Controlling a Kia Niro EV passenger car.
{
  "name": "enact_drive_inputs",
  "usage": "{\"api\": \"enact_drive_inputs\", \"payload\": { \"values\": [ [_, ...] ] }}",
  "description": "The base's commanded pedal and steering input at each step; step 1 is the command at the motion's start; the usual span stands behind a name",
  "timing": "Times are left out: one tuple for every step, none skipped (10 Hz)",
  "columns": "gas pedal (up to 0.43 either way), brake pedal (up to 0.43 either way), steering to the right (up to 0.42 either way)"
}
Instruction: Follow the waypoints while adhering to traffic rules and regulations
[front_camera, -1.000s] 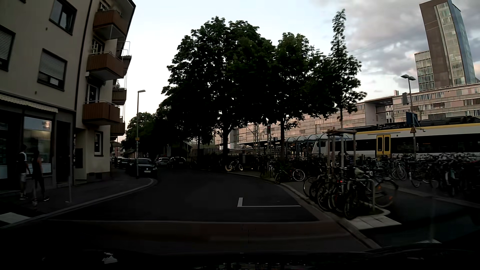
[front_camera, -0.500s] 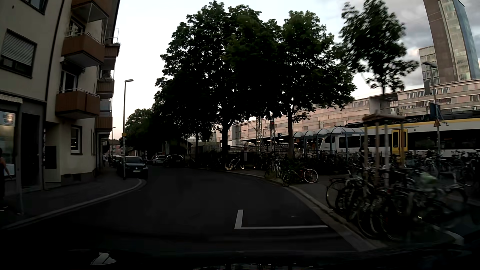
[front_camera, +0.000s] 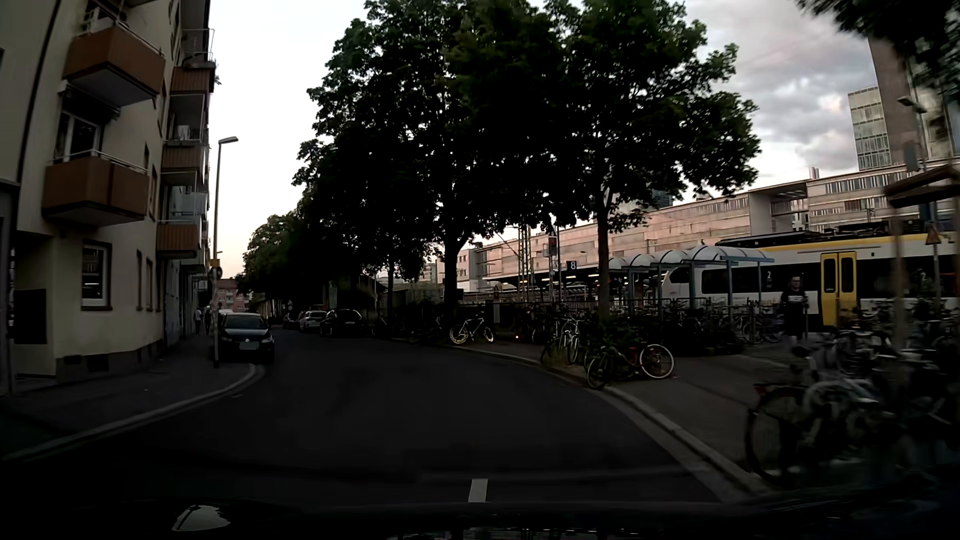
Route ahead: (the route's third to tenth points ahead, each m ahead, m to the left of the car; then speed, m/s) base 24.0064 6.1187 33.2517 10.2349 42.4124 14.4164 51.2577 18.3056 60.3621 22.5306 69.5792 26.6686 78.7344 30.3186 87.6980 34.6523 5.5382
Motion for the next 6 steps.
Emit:
{"api": "enact_drive_inputs", "payload": {
  "values": [
    [0.059, 0.0, -0.015],
    [0.059, 0.0, -0.015],
    [0.059, 0.0, -0.016],
    [0.059, 0.0, -0.018],
    [0.059, 0.0, -0.018],
    [0.059, 0.0, -0.019]
  ]
}}
